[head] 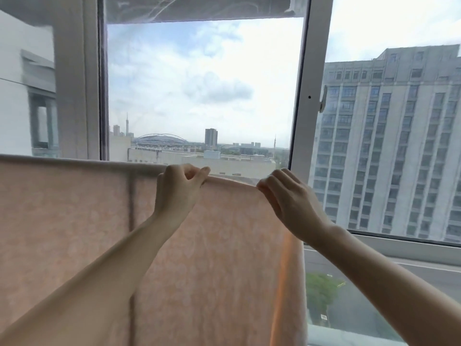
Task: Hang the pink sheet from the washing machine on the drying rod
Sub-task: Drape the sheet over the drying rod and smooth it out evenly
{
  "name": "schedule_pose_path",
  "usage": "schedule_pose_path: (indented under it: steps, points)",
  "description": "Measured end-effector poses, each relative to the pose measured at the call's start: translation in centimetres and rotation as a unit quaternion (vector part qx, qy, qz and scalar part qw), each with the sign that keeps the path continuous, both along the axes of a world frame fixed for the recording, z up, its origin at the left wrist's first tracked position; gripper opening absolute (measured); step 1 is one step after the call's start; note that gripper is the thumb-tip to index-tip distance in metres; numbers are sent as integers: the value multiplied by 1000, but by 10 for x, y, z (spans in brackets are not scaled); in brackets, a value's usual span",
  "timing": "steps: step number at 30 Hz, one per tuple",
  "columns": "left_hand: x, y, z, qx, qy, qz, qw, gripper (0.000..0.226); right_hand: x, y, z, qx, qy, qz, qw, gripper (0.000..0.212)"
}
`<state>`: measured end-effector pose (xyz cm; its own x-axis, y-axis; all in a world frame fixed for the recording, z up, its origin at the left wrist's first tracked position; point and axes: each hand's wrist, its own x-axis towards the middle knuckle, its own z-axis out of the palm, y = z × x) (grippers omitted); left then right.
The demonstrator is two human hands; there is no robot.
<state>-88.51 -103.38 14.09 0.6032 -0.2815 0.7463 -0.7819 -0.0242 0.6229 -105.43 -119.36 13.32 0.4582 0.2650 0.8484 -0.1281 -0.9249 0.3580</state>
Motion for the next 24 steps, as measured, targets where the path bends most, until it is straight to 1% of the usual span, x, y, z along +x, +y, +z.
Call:
schedule_pose_path:
  steps: [4, 6, 8, 11, 13, 15, 17, 19, 21, 24]
  points:
    - [5, -1, -2, -44, 94, 4, 995, 7, 2, 2, 1, -18, 26, -40, 999, 13]
    - [6, -1, -6, -62, 118, 13, 991, 5, 5, 5, 0, -16, 31, -50, 998, 11]
    - [3, 0, -10, -83, 135, 9, 987, 8, 10, 10, -1, -3, 37, -52, 998, 15]
    - [3, 0, -13, -112, 153, 8, 982, 14, 25, 21, 4, 3, 68, -59, 996, 39]
    - [3, -1, -13, -130, 181, 4, 975, 25, 39, 30, 12, -14, 98, -59, 993, 54]
    - [5, -1, -14, -157, 219, -12, 963, 35, 55, 37, 20, -32, 127, -66, 989, 67]
    - [3, 1, -13, -184, 256, -36, 948, 39, 72, 41, 26, -40, 159, -74, 984, 79]
    - [1, 4, -12, -211, 302, -72, 927, 42, 88, 45, 28, -28, 197, -90, 976, 87]
    - [3, 8, -13, -224, 335, -98, 910, 47, 102, 48, 28, -35, 207, -118, 971, 88]
    - [11, 14, -16, -227, 349, -129, 900, 53, 111, 48, 25, -86, 178, -134, 971, 71]
